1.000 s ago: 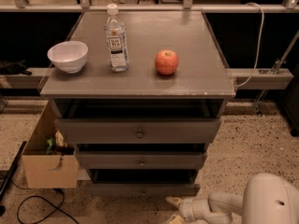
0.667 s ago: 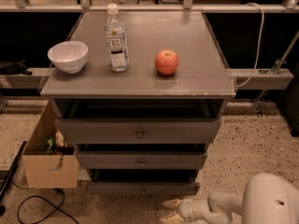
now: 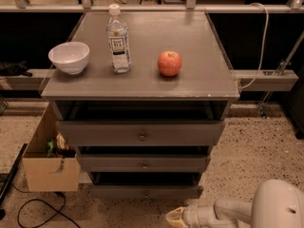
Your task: Close bottom drawer
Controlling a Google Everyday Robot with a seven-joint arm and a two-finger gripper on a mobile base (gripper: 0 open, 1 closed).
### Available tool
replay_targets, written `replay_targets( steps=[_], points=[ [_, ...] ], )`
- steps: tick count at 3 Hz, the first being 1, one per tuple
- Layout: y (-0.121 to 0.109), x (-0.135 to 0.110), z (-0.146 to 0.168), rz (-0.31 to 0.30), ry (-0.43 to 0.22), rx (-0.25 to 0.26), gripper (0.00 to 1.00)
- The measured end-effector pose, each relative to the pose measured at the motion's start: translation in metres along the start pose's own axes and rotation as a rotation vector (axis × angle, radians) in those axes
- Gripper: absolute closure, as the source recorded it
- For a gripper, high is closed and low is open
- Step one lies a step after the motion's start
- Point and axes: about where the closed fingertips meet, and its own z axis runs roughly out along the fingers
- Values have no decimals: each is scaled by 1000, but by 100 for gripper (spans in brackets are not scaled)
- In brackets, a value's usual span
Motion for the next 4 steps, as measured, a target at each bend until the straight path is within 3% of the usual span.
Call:
replay_targets(
  steps=[2,3,4],
  points=[
    [-76,6,22,31,82,26,100],
    [-92,3,23,24,87,42,100],
    [-92,3,23,24,87,42,73]
  ],
)
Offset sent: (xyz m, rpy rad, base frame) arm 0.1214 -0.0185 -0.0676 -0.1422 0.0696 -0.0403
